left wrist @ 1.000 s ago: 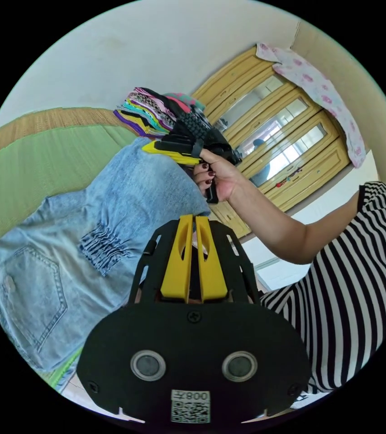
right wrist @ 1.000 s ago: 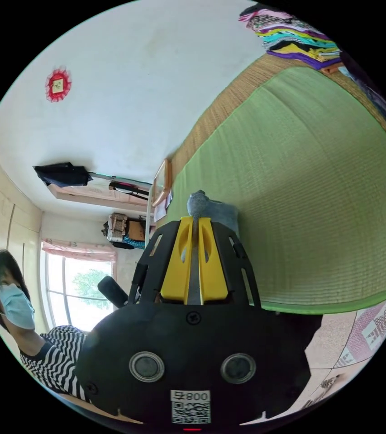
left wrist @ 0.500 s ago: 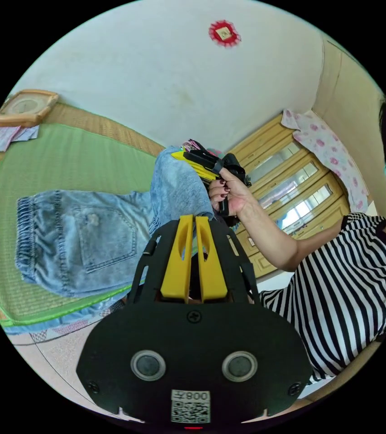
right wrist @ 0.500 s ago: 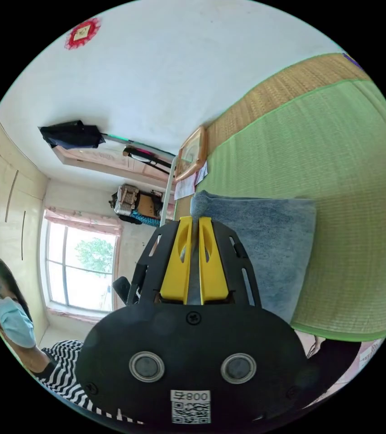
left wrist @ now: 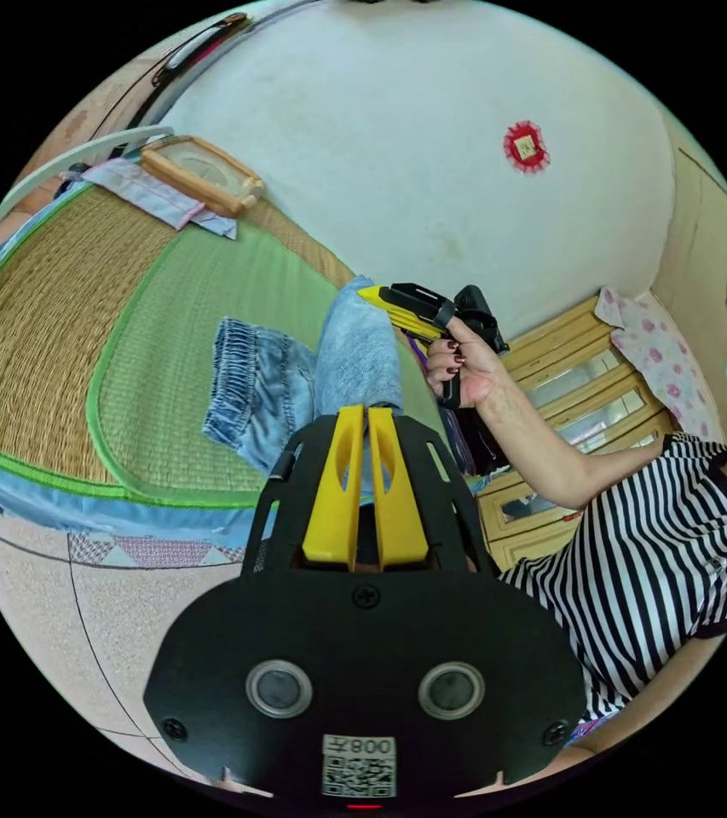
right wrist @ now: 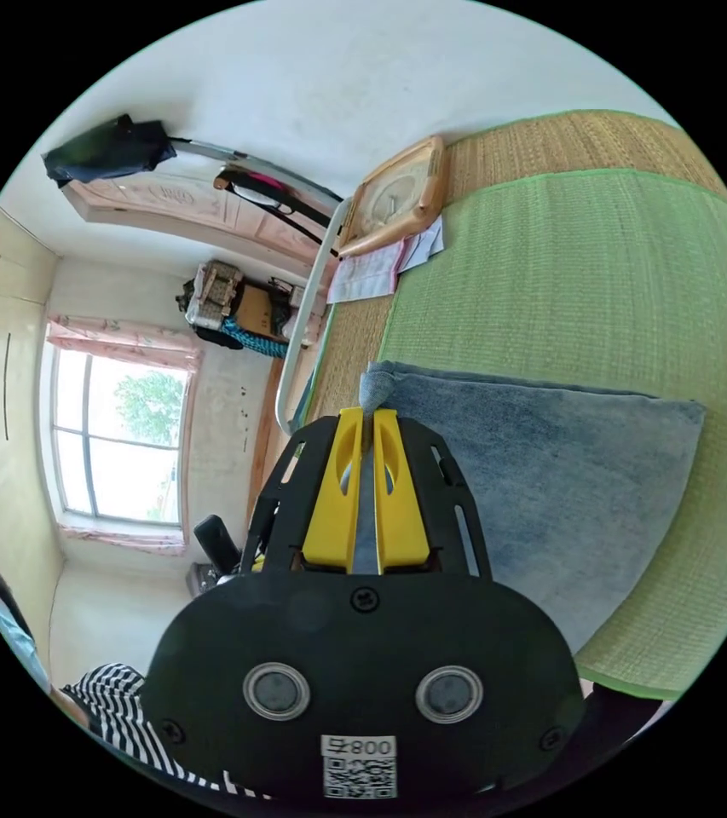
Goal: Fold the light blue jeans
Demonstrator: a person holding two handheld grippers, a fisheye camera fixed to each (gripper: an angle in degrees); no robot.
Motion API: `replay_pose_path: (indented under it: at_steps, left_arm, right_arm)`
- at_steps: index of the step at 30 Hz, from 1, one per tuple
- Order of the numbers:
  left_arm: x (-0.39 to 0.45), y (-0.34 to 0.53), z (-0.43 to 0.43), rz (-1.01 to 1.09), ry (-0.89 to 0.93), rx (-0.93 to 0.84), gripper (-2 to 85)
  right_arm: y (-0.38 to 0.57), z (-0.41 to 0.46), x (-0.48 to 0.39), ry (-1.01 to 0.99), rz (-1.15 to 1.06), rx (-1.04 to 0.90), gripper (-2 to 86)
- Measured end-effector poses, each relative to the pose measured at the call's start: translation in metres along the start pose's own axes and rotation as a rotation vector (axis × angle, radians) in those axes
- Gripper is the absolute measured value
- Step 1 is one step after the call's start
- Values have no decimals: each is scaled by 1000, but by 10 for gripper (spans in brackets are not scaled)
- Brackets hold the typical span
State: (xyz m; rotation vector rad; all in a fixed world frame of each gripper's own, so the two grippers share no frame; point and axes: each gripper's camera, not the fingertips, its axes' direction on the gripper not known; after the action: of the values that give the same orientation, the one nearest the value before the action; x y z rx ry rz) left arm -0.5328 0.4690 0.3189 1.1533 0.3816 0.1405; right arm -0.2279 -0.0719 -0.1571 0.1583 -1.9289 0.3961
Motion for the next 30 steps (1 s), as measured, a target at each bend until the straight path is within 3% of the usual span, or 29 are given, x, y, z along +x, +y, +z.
replay_pose_path:
  at_steps: [12,19,23,26,30]
  left_arm:
    - [-63,-19,-56,-197,-102,-10,8]
    - [-56,-21,-97,-243,-234,104,3]
    - [-25,-32,-107,-133,-229,182,1]
    - [-14,-51,-85,-61,-245,72,1]
    - [-22,-65,-52,-64,-384,-82,1]
  right_arm:
    - [-66,150,-29,54,61,-152,31]
    - [-72,167,-60,-1,-48,-172,36]
    - [-65,161,-82,-73,-126,-146,14]
    - [-62,170,-101,-113,-187,-145,5]
    - [-75,217,-124,105,-231,-216,1]
